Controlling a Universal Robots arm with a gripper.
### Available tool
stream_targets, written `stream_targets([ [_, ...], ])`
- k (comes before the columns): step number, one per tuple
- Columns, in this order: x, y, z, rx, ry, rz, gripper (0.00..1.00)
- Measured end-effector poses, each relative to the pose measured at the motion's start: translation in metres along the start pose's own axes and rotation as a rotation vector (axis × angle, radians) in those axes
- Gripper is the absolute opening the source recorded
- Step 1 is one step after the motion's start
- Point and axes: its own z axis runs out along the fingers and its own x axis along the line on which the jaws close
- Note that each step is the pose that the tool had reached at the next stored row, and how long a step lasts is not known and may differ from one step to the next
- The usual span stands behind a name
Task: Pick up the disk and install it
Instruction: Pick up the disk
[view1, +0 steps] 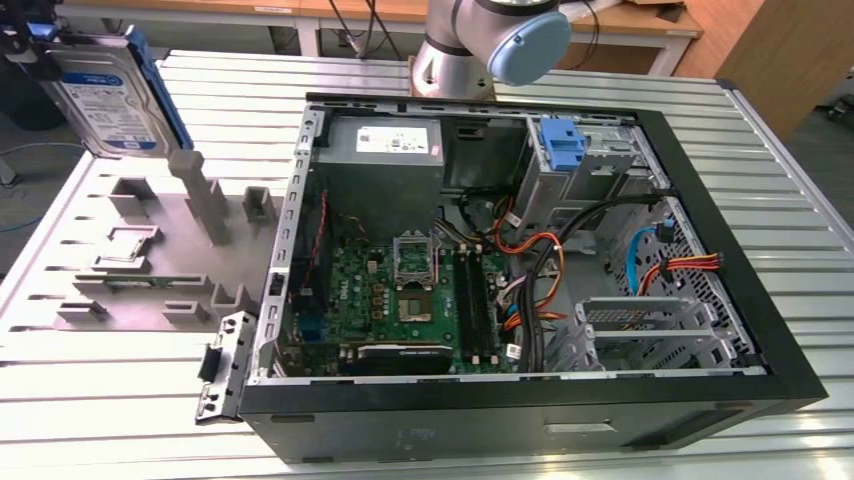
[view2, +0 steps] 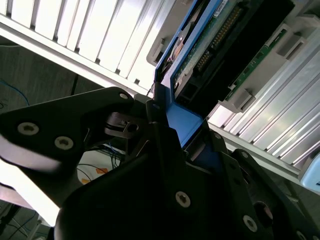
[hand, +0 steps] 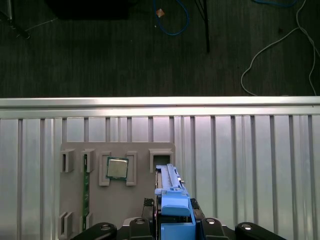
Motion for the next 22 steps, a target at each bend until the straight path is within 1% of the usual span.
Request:
stream_targets([
  [5,-0.0001,0.0000,-0.0008,0.0001,0.0003,0.000,0.37],
  [7,-0.0001,-0.0001,-0.0009,0.0001,0.0060,0.000,0.37],
  [8,0.0000,0.0000,-0.0009,0.0004,0.0125,0.000,0.37],
  [12,0.0000,0.0000,-0.0009,0.0005,0.0133,0.000,0.37],
  [16,-0.0001,0.0000,-0.0009,0.0006,0.0183,0.000,0.37],
  [22,0.0000,0.0000,-0.0009,0.0006,0.0187,0.000,0.37],
])
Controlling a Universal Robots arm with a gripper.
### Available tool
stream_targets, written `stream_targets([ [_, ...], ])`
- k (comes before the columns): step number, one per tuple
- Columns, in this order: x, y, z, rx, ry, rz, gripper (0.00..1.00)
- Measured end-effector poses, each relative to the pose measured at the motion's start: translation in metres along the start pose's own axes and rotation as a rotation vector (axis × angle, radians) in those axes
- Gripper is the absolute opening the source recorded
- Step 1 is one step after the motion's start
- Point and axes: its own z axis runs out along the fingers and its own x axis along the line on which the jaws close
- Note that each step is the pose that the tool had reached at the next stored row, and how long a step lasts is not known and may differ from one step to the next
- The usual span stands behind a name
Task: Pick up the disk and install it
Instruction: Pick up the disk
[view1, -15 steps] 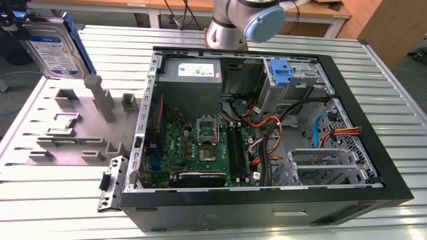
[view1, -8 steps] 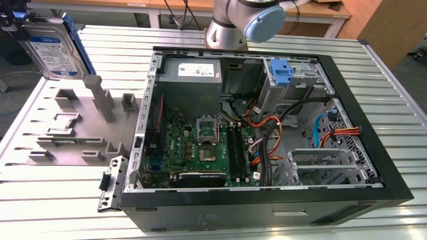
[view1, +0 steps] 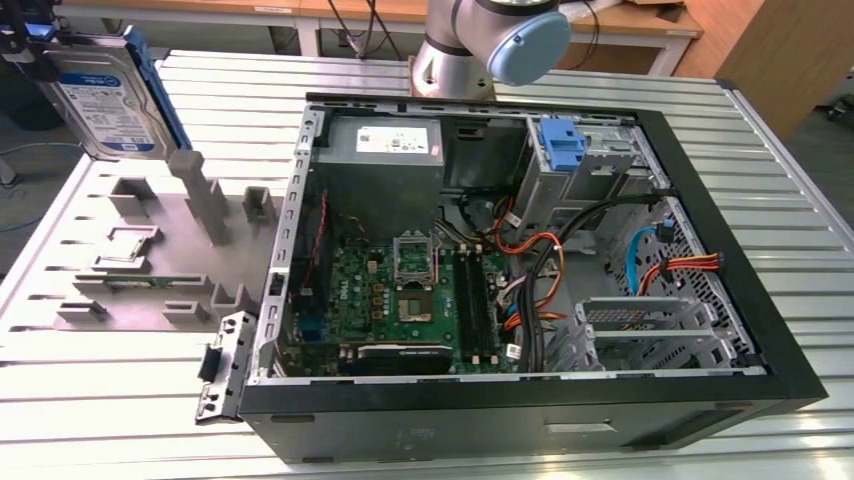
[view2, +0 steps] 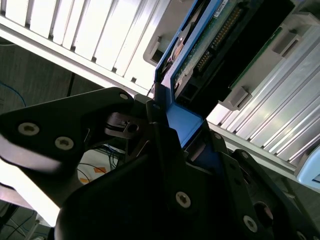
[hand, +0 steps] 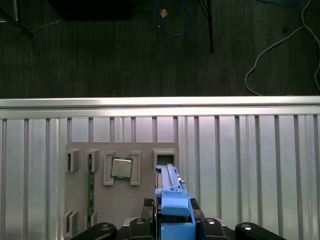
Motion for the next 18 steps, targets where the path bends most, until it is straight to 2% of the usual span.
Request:
stream_targets([
  [18,0.0000,0.0000,0.0000,0.0001,0.0020,0.000,0.37],
])
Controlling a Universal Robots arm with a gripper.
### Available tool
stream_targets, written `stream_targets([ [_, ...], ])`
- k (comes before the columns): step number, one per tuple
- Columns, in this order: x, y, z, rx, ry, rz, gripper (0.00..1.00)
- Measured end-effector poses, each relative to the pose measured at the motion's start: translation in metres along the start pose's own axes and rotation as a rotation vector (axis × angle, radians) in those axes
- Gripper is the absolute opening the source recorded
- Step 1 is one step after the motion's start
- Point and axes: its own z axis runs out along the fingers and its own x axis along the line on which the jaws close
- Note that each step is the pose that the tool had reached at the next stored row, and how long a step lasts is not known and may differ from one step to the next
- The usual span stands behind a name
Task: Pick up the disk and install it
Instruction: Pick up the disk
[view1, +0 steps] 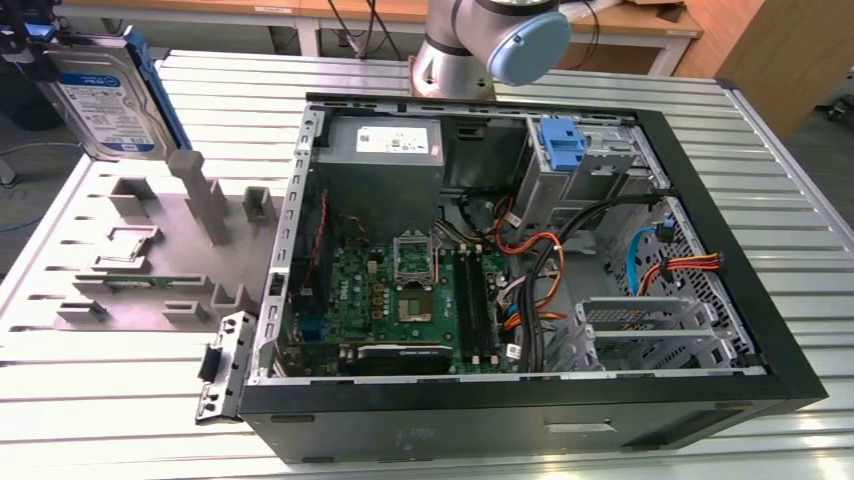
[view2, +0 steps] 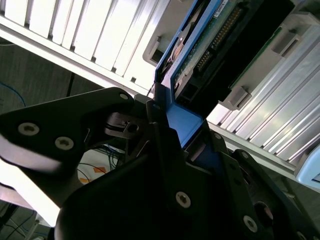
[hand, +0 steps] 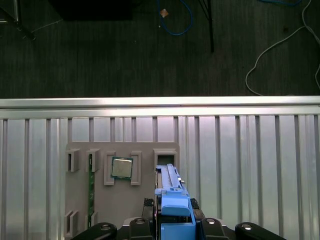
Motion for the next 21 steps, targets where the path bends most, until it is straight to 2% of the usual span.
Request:
stream_targets([
  [16,-0.0001,0.0000,-0.0001,0.0002,0.0020,0.000,0.37],
  [21,-0.0001,0.0001,-0.0025,0.0000,0.0021,0.000,0.37],
])
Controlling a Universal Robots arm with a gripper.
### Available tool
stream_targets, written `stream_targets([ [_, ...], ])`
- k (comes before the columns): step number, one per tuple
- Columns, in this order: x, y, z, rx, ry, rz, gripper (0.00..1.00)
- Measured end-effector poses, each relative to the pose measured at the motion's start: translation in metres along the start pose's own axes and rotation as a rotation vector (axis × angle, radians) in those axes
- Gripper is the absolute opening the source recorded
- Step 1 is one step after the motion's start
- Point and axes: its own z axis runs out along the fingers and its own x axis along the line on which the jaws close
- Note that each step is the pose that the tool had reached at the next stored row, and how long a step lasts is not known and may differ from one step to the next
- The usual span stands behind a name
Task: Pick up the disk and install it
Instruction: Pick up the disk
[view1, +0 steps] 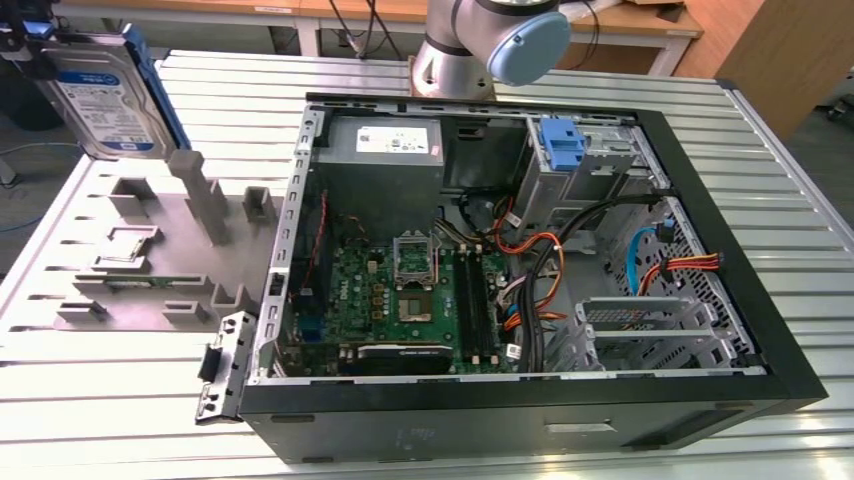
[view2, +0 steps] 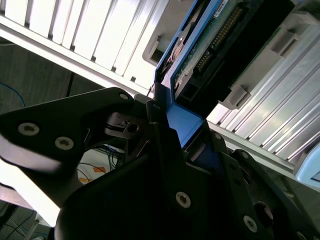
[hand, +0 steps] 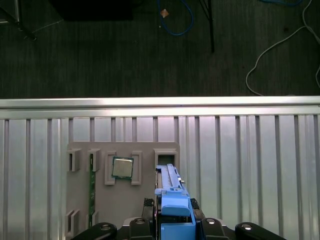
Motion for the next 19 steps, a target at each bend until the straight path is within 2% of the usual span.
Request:
stream_targets([
  [19,-0.0005,0.0003,-0.0107,0.0001,-0.0001,0.000,0.37],
])
